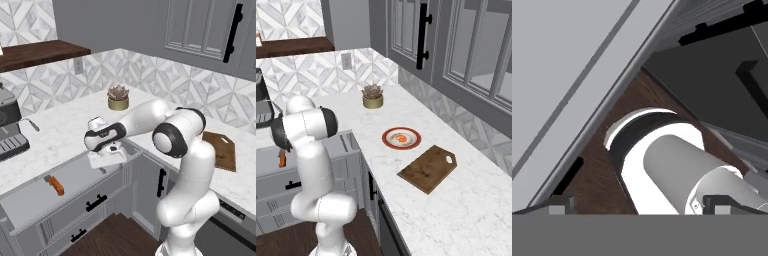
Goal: Pick up the knife from the drawer and place it on the cutting board. Then place the meat from the plate to the cutting board.
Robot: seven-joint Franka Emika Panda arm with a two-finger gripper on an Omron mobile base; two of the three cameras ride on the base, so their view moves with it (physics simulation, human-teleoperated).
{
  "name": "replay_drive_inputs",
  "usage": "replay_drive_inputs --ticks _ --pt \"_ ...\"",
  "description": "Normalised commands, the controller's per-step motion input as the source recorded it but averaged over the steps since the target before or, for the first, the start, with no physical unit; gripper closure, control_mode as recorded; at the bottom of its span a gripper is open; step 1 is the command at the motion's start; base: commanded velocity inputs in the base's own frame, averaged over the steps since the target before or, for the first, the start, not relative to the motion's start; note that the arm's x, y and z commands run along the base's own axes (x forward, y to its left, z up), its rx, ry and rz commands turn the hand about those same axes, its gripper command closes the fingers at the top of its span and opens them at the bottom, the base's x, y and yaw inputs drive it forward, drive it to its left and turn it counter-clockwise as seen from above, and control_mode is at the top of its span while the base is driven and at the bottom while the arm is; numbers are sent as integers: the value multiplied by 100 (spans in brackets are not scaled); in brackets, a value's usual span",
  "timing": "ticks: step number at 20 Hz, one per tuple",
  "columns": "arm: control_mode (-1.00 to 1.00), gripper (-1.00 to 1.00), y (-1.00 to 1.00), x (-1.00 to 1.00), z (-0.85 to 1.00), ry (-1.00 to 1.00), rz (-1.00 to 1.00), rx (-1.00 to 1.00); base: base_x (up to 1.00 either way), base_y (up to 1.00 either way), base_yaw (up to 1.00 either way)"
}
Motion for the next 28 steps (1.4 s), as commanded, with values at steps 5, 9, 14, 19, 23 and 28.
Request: replay_drive_inputs --ticks 5,9,14,19,23,28 --pt "-100 -100 45 21 -12 -7 0 -14 0 0 0" --pt "-100 -100 42 23 -24 -5 -1 -12 0 0 0" --pt "-100 -100 31 2 -26 -1 0 -6 0 0 0" --pt "-100 -100 14 1 -21 0 0 -1 0 0 0" --pt "-100 -100 1 0 -46 3 0 0 0 0 0" --pt "-100 -100 0 -70 -45 9 0 0 0 0 0"
